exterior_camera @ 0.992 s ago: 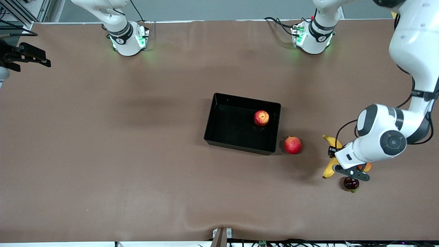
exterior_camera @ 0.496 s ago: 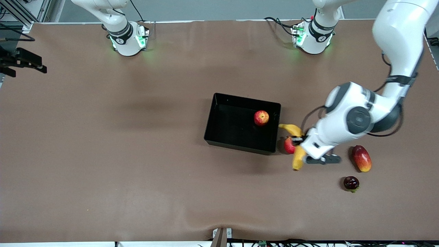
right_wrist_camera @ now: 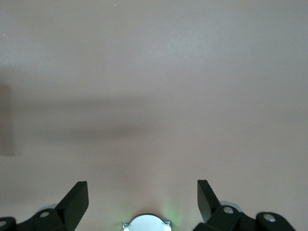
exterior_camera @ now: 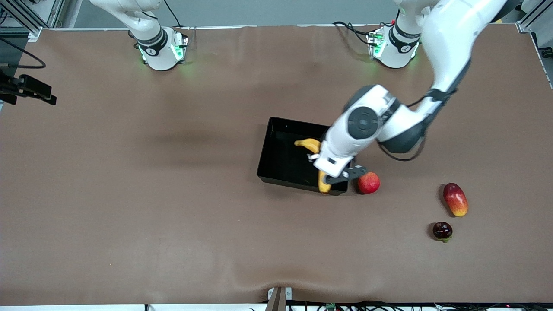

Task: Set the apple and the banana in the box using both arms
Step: 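Lift the banana and carry it over the tray with the left gripper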

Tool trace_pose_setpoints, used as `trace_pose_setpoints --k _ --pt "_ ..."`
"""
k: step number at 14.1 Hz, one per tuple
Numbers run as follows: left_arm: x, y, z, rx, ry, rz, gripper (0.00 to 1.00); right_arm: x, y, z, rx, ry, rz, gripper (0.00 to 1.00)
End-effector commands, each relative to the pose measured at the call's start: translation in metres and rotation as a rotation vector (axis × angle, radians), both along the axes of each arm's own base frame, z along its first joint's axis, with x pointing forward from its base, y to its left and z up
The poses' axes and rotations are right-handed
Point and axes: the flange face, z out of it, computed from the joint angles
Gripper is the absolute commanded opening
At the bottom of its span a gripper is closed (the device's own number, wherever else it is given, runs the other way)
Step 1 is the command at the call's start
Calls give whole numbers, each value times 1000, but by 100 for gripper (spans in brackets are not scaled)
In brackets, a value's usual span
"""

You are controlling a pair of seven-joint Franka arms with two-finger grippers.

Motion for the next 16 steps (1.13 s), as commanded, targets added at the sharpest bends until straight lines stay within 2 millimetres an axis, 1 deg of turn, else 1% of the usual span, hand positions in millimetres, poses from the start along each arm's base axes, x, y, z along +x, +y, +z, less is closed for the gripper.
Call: trace_pose_setpoints --k 1,2,4,6,7,8,11,13,15,16 --pt "-8 -26 -19 -11 28 17 0 3 2 -7 -8 -26 -37 100" --pt "-15 -35 -26 0 36 15 0 4 3 -8 -6 -32 -35 100" --pt "-23 -42 -39 32 40 20 0 7 5 -9 -4 -49 -38 100" --pt "-35 -54 -59 38 62 -2 0 8 6 -3 -4 -85 -34 100" --pt "-34 -53 -70 44 65 -1 0 9 7 -1 -4 -98 -34 100" --pt "-37 -57 -78 46 64 -5 0 9 8 4 -5 -109 -31 100" --pt "-42 -67 -103 64 37 -16 0 9 10 2 47 -100 -37 100" --pt "-44 -74 -118 56 12 -19 0 7 14 5 58 -102 -30 100" --pt "-54 -85 -142 48 16 -35 0 6 21 8 65 -110 -7 100" --pt "-55 -86 -152 63 1 -41 0 6 21 7 67 -107 -7 100"
